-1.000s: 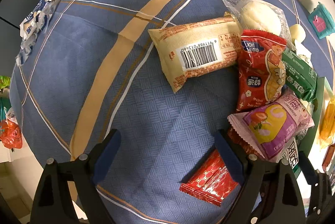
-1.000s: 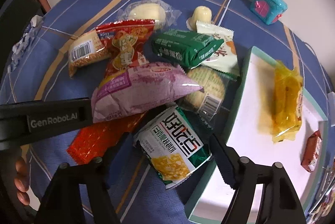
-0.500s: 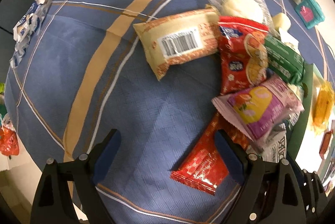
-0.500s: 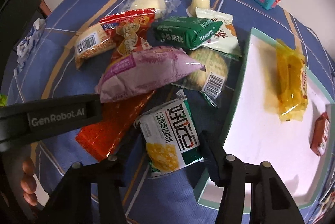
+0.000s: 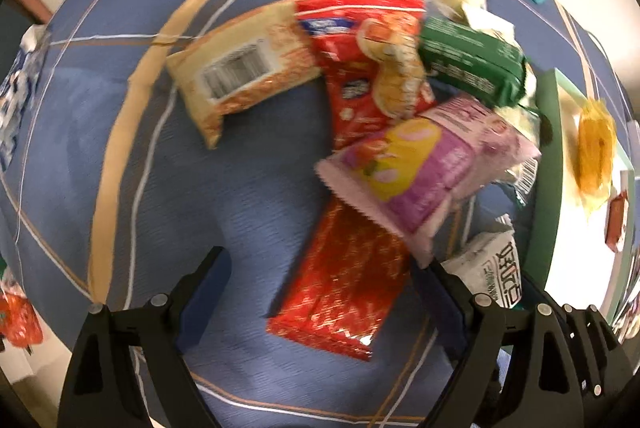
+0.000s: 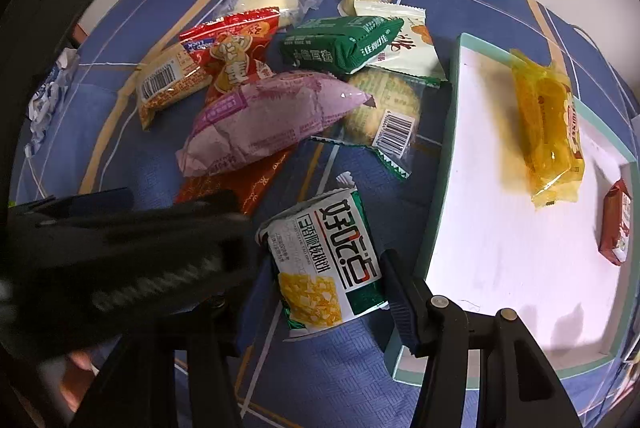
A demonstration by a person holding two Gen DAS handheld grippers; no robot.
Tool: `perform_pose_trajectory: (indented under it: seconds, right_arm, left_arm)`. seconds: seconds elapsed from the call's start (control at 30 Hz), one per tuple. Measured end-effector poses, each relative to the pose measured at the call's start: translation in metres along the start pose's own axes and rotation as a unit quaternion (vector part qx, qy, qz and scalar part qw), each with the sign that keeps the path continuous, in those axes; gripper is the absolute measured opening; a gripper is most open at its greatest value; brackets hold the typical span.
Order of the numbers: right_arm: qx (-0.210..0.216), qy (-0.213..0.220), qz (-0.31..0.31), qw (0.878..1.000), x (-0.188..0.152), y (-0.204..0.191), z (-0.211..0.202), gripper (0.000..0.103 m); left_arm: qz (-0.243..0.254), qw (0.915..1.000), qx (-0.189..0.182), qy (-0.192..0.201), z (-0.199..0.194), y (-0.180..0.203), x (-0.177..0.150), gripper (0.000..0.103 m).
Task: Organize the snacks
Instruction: 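Grasp red patterned wafer packet with left gripper while right grasps green-white biscuit pack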
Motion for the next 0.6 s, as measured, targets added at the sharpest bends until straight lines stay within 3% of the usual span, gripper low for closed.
perform_pose_trajectory:
  seconds: [0.27,0.37,0.53,0.6]
  right_arm:
    - [0.000,-0.002,-0.003,1.000,0.007,-0.009,0.007,0.058]
    - [0.002,-0.003,-0.001,1.000,0.012,-0.010,0.012,0.058]
    - [0.006,-0.006,-0.001,1.000,0.019,-0.010,0.017,0.057]
    - [0.007,-0.006,0.001,1.000,0.021,-0.009,0.017,0.057]
  left_arm:
    - [0.022,0.9995,0.021,-0.004,0.012,0.036,0.002,0.089]
    - [0.020,0.9996,0.021,0.002,0.013,0.043,0.002,0.082]
    - [-0.002,0.9997,0.019,0.012,0.007,0.040,0.004,0.059]
    - [-0.009,0.9997,0.015,0.014,0.007,0.042,0.003,0.056]
Point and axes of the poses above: each gripper's, at about its wrist camera, not at the fingertips, and z roughly the way its jaws point, y to its right, x to its top, the point moved 1 cm from there along z, roughly the way its jaws point, and after that the axes turned 8 degrees about -y, right-handed, at the moved point
